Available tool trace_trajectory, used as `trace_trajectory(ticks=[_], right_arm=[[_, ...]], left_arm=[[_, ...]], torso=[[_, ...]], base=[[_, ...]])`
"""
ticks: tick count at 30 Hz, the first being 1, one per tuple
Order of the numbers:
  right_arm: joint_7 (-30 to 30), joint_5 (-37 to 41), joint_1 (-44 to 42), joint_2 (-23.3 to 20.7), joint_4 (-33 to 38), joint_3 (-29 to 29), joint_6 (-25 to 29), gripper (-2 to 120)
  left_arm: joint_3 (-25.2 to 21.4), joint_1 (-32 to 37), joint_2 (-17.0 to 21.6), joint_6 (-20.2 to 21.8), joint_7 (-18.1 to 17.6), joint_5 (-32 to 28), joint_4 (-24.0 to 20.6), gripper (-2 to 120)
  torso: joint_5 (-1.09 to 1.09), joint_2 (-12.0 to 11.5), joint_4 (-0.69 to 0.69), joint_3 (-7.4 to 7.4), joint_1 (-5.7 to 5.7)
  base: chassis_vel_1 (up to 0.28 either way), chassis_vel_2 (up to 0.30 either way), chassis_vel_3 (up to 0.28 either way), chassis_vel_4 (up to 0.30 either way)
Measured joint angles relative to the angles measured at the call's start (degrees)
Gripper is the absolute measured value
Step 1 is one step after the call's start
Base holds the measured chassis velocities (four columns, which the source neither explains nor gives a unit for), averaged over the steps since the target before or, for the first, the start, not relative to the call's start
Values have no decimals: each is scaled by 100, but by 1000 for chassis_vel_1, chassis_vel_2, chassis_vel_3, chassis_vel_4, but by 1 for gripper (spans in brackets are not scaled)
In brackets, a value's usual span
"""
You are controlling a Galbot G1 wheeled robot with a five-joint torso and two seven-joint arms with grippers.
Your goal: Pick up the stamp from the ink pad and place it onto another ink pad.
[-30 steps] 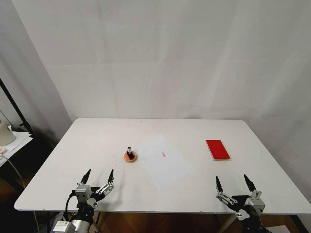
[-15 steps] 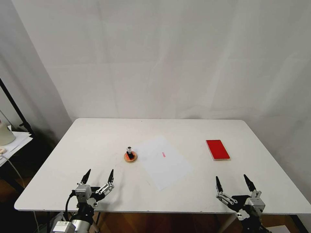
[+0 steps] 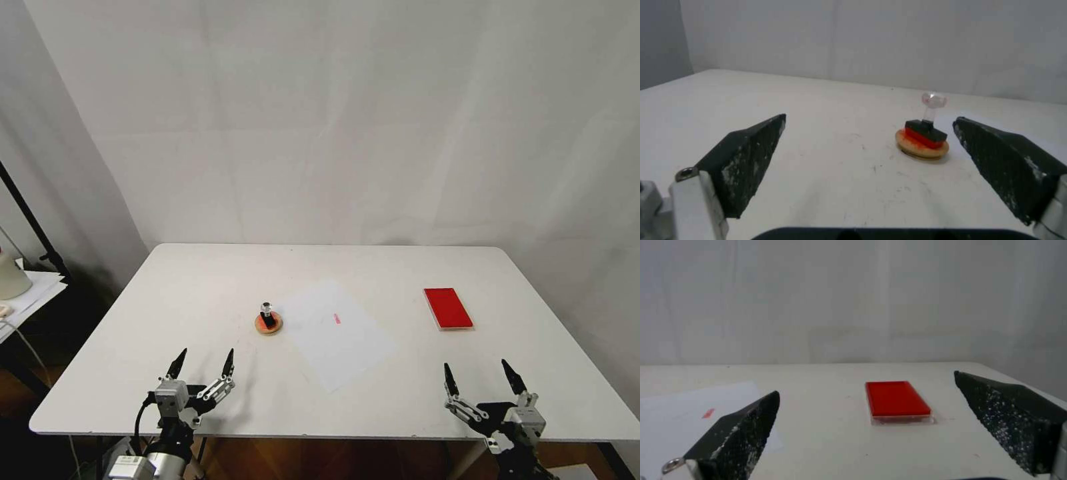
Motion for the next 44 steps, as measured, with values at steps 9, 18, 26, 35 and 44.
trace_trajectory(ticks=[9, 18, 26, 35, 44], right_arm=[[0, 0, 0, 0, 0, 0, 0, 100], [0, 0, 0, 0, 0, 0, 0, 100], [0, 0, 0, 0, 0, 0, 0, 100], [0, 0, 0, 0, 0, 0, 0, 100], [0, 0, 0, 0, 0, 0, 0, 100]], left_arm=[[0, 0, 0, 0, 0, 0, 0, 100], [0, 0, 0, 0, 0, 0, 0, 100], [0, 0, 0, 0, 0, 0, 0, 100], [0, 0, 0, 0, 0, 0, 0, 100], [0, 0, 0, 0, 0, 0, 0, 100]], torso=[[0, 0, 0, 0, 0], [0, 0, 0, 0, 0], [0, 0, 0, 0, 0], [0, 0, 0, 0, 0], [0, 0, 0, 0, 0]], base=[[0, 0, 0, 0], [0, 0, 0, 0], [0, 0, 0, 0], [0, 0, 0, 0], [0, 0, 0, 0]])
